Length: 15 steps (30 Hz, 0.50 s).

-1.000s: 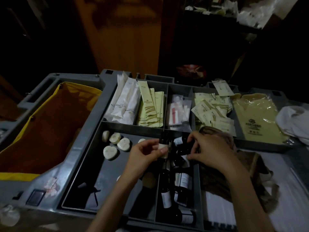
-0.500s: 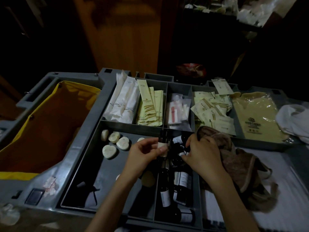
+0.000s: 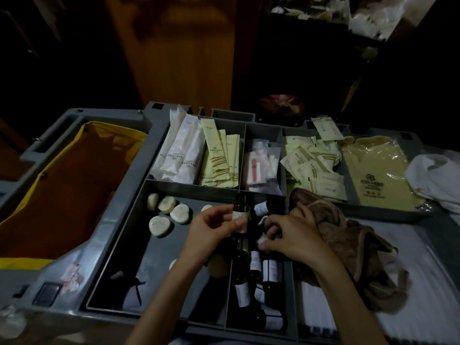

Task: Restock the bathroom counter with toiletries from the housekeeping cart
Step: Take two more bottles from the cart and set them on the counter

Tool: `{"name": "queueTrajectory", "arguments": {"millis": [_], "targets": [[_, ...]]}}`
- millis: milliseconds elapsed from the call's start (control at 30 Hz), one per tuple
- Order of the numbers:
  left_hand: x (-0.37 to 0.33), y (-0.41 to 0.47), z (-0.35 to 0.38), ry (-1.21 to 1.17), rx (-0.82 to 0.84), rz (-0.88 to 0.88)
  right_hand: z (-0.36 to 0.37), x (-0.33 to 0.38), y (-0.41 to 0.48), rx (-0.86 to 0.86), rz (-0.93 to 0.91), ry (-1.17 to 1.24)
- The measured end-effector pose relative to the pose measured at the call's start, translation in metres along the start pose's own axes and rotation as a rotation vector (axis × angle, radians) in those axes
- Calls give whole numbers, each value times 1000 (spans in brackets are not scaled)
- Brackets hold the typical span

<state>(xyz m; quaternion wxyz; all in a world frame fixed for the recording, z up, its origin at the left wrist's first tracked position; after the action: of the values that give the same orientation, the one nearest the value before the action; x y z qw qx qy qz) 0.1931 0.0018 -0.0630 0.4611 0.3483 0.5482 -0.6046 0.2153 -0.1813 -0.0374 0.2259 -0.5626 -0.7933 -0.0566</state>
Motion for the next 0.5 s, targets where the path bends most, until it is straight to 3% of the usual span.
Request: {"name": "queueTrajectory", "arguments": {"millis": [200, 500], "targets": [[0, 0, 0, 4, -22, -14, -5, 4, 0, 78, -3, -62], [-2, -4, -2, 14, -5, -14, -10, -7, -3, 125, 82, 116]]}}
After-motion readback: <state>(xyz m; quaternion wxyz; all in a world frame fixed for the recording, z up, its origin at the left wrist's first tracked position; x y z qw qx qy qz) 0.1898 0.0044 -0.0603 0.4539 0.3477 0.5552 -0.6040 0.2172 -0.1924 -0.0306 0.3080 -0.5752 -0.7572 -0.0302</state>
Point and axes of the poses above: each hand's wrist, its own y-axis towards the middle knuckle, its own z-axis out of the palm, x = y × z, the point moved 3 cm from there along y, towards the middle knuckle, and after that the axes turned 5 degrees about -z, right-handed, at the moved point
